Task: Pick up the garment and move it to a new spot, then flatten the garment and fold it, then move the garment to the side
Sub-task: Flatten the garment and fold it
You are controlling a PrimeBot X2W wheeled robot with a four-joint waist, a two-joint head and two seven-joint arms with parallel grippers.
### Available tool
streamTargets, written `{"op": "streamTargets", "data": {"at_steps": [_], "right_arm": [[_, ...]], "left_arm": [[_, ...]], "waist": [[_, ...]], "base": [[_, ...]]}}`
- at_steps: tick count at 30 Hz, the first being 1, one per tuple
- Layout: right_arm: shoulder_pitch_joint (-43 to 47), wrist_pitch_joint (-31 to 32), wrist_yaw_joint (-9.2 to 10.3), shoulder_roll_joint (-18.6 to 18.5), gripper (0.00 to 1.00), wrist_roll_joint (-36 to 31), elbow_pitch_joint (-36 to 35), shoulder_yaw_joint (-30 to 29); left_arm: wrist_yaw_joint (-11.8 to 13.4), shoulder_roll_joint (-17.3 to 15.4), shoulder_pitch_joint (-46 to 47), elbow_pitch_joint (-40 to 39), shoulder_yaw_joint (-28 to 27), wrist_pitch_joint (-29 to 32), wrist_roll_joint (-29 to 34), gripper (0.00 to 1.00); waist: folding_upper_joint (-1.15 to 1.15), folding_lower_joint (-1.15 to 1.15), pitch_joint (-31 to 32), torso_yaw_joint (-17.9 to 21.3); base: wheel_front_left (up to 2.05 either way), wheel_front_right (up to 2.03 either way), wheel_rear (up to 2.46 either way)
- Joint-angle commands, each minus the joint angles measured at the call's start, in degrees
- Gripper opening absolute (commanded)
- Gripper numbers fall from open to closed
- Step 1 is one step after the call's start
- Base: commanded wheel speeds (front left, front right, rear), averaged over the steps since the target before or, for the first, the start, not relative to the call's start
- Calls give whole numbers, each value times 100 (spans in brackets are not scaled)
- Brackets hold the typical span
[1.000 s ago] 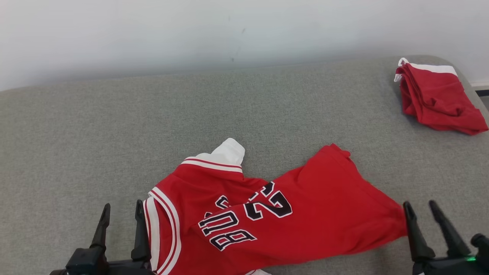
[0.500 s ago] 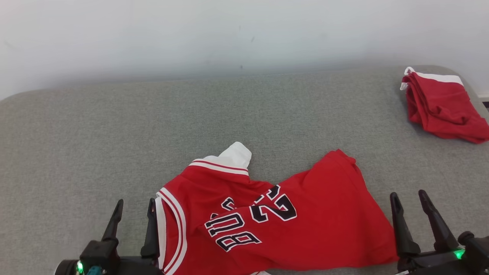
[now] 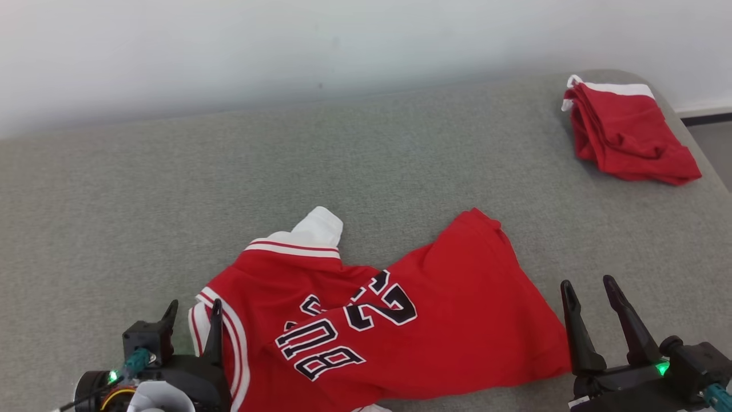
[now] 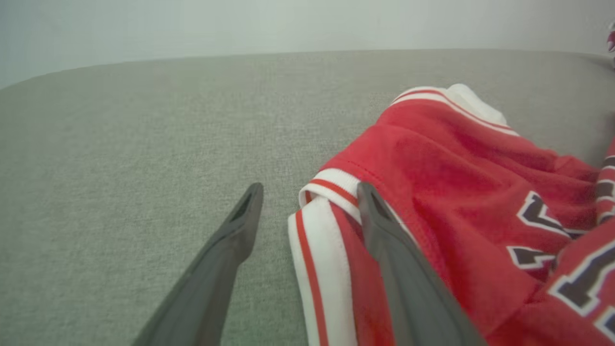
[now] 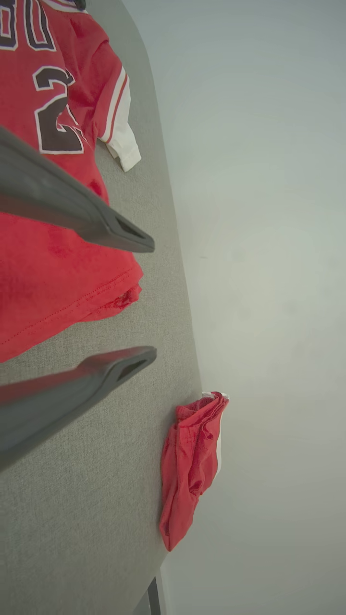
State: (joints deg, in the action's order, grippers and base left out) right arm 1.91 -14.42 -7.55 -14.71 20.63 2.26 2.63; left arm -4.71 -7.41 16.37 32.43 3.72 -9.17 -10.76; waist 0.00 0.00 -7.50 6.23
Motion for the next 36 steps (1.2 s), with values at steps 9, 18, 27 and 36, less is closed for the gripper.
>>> {"op": "streamTargets", "data": {"at_steps": [9, 18, 27, 36], "right_arm": [[-139, -72, 16, 96, 100, -85, 136, 63], [-245, -83, 16, 80, 100, -131, 77, 40], [-434, -82, 16, 137, 100, -172, 52, 71], [-492, -82, 16, 230, 100, -205, 143, 5]], "left_arm": [[-134, 38, 315, 704, 180, 346, -226, 60], [-222, -231, 1022, 628, 459, -142, -124, 0], [-251, -708, 2097, 516, 442, -188, -130, 0], [-202, -870, 2362, 923, 397, -382, -174, 100]], "waist": [[0, 0, -162, 175], [0, 0, -228, 129], [0, 0, -455, 260], [0, 0, -550, 332]], "base": [[0, 0, 0], [0, 0, 0], [0, 0, 0], [0, 0, 0]]}}
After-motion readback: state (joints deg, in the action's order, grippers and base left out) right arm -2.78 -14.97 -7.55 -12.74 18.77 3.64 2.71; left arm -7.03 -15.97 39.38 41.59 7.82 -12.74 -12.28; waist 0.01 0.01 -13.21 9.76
